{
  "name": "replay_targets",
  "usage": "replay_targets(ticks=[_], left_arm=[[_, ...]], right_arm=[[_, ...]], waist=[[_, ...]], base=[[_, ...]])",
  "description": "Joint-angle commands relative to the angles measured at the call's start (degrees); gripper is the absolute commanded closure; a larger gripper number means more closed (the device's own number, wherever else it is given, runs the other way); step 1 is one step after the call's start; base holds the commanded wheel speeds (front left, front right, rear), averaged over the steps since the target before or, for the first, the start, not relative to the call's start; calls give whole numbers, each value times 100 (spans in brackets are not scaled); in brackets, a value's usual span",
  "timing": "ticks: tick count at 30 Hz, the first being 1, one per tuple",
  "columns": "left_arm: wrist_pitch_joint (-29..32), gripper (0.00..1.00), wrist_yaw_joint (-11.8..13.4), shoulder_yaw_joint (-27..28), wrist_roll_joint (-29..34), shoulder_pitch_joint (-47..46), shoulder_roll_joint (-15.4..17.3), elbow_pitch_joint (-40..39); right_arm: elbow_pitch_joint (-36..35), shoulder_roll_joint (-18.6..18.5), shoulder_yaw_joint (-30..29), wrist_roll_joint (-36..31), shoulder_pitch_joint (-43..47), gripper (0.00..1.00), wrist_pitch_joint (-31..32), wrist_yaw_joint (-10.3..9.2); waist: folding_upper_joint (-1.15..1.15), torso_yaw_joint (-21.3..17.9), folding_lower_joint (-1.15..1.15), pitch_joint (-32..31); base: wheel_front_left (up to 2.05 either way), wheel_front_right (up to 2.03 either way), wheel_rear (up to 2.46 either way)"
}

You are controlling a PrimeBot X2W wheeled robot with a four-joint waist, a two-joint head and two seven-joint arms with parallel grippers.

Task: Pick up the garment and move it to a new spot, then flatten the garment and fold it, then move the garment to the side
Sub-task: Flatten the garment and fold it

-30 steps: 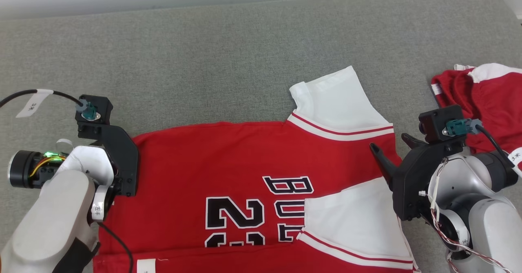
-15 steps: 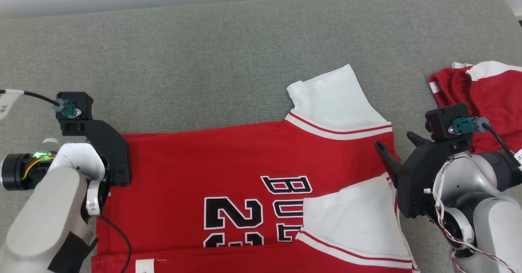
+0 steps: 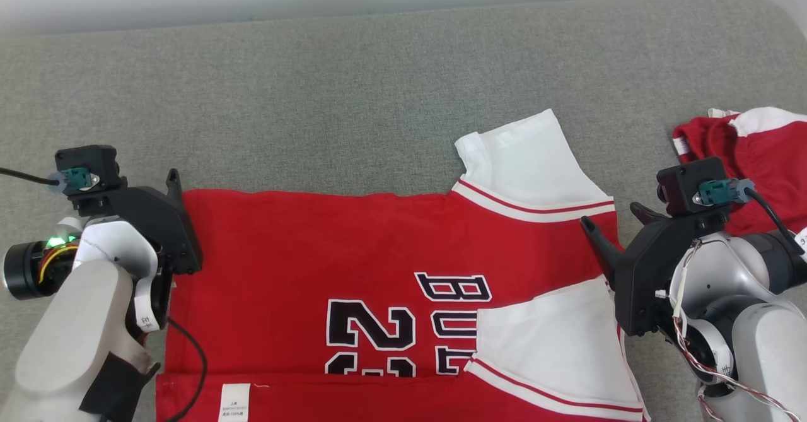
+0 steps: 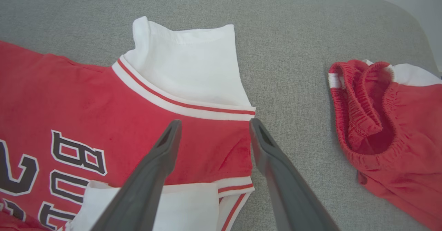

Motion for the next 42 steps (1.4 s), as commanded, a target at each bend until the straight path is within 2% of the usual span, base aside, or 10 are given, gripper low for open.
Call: replay_targets(ticks=[1, 8, 10, 14, 18, 29, 32, 35, 39, 42], left_arm=[[8, 0, -38, -32, 34, -37, 53, 89], [592, 0, -355, -369, 68, -258, 104, 253], [891, 0, -313, -494, 202, -367, 248, 336], [1108, 0, -262, -593, 285, -420, 365, 416], [1287, 12, -294, -639, 266, -438, 451, 431], [1620, 29, -396, -784, 196, -406, 487, 391], [1624, 27, -464, -830, 143, -407, 428, 388], [1616, 20, -514, -863, 136, -429, 365, 395], [1617, 16, -546, -881, 75, -473, 273, 360], [1667, 23, -558, -917, 109, -503, 310, 387]], right_arm=[[-12, -27, -6, -22, 10, 0, 23, 5], [-32, -62, 51, 23, 44, 0, 58, 5], [-42, -62, 119, 41, 10, 0, 65, 5], [-41, -64, 142, 62, -3, 0, 69, 5], [-58, -80, 63, 46, 41, 0, 71, 5], [-104, -38, 61, 3, 9, 0, 81, 5], [-120, -42, 77, 22, -44, 0, 93, 5], [-132, -74, 76, 40, -75, 0, 111, 5], [-147, -97, 61, 41, -125, 0, 111, 5], [-139, -97, 64, 32, -139, 0, 120, 5]], waist=[[-1, 18, 0, -32], [-1, -7, 0, -76], [-1, -88, 0, -49], [-1, -170, 0, -8], [-1, -220, 0, 43], [-1, -171, 0, 140], [-1, -153, 0, 191], [-1, -143, 0, 237], [-1, -148, 0, 279], [-1, -160, 0, 298]], base=[[0, 0, 0], [0, 0, 0], [0, 0, 0], [0, 0, 0], [0, 0, 0], [0, 0, 0], [0, 0, 0], [0, 0, 0], [0, 0, 0], [0, 0, 0]])
